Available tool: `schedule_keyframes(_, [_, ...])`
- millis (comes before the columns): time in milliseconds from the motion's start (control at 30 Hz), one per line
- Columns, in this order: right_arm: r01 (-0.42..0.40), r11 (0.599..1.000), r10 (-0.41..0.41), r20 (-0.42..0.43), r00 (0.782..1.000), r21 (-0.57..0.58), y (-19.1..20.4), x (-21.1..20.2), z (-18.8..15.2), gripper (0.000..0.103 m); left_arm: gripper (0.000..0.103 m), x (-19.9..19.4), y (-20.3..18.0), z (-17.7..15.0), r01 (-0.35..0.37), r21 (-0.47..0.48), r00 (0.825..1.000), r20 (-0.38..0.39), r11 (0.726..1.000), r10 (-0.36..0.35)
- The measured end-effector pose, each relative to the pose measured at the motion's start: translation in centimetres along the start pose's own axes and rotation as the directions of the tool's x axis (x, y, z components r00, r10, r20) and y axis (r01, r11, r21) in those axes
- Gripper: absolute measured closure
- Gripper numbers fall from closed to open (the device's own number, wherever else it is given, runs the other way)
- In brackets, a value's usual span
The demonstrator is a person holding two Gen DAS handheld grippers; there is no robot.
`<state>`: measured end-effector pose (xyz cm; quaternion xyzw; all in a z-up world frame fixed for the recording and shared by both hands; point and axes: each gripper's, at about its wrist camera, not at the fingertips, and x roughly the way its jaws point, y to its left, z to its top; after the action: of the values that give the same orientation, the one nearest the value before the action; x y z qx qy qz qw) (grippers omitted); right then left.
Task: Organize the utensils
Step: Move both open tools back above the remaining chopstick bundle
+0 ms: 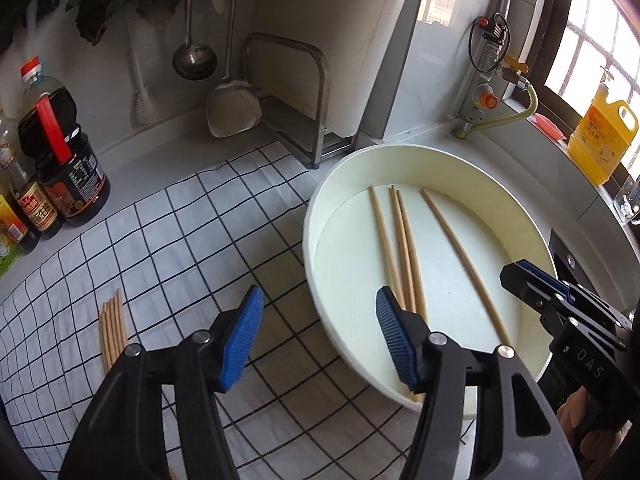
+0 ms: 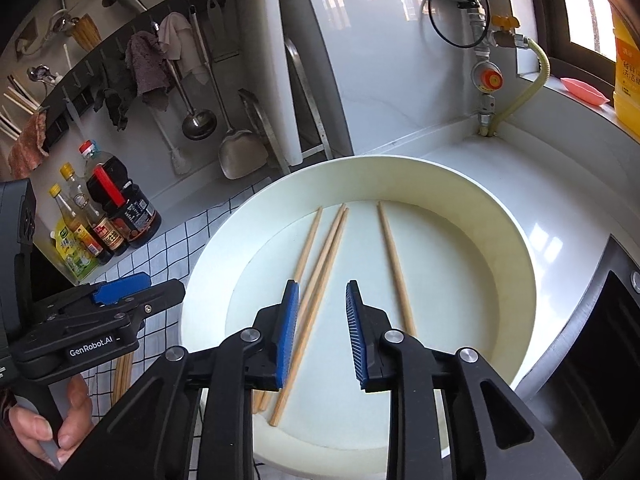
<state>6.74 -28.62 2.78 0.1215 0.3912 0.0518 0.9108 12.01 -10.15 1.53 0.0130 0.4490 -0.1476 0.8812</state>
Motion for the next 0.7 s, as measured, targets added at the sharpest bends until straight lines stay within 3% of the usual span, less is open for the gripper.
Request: schedule_keyframes(700, [-0.124, 0.976, 0.120, -0.032, 0.992, -0.177, 9.6, 0.1, -2.8, 0.067, 0.038, -5.0, 11.1, -6.3, -0.110, -0.140, 0.994, 0.004, 0.984, 0.111])
